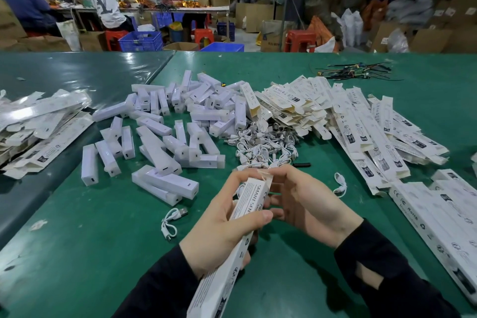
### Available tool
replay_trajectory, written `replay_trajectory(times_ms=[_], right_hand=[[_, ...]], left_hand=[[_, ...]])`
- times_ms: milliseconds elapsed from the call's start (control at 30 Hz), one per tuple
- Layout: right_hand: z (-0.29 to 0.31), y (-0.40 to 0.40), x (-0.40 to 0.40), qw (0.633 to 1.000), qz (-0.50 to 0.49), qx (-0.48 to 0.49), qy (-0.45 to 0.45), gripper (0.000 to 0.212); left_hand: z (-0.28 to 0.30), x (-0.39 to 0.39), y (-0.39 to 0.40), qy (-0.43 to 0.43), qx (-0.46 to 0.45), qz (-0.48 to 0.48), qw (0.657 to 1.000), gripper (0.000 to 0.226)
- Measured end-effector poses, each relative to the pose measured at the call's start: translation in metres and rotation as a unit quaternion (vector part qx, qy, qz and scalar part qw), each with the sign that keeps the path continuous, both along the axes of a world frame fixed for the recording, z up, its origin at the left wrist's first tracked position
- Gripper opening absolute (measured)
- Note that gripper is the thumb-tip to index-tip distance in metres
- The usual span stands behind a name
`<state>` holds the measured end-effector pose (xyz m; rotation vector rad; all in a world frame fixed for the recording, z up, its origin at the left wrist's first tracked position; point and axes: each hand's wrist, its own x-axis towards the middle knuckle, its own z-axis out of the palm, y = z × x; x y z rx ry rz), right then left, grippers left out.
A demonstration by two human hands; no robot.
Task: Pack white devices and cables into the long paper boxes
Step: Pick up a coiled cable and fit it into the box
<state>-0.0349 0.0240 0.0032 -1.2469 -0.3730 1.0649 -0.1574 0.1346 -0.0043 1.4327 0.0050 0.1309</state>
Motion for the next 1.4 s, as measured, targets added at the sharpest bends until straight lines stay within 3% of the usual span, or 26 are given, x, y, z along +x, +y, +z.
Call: replay_trajectory(times_ms=[200, 400, 1100, 1233, 1333, 1400], right_hand=[[-0.002, 0.000, 0.001, 1.000, 0.004, -0.005, 0.001, 0.039], [-0.006, 0.003, -0.004, 0.995, 0.007, -0.019, -0.099, 0.030], [-0.009, -0.001, 0.001, 0.978, 0.023, -0.051, -0.203, 0.028], [-0.007, 0.000, -0.004, 0.952, 0.003, -0.060, -0.301, 0.027], [-0.012, 0.000, -0.009, 0.894, -0.025, -0.037, -0.446, 0.024], [-0.015, -0.001, -0.010, 0.873, -0.024, -0.024, -0.486, 0.025]], left_hand=[[-0.003, 0.001, -0.003, 0.008, 0.023, 0.006, 1.000, 0.037], [-0.011, 0.005, -0.004, -0.002, 0.074, 0.077, 0.994, 0.050], [-0.023, 0.007, 0.000, 0.053, 0.094, 0.076, 0.991, 0.048], [-0.021, 0.008, 0.003, 0.094, 0.028, 0.070, 0.993, 0.048], [-0.018, 0.006, 0.006, 0.126, -0.008, 0.056, 0.990, 0.047], [-0.016, 0.005, 0.007, 0.148, -0.034, 0.035, 0.988, 0.047]])
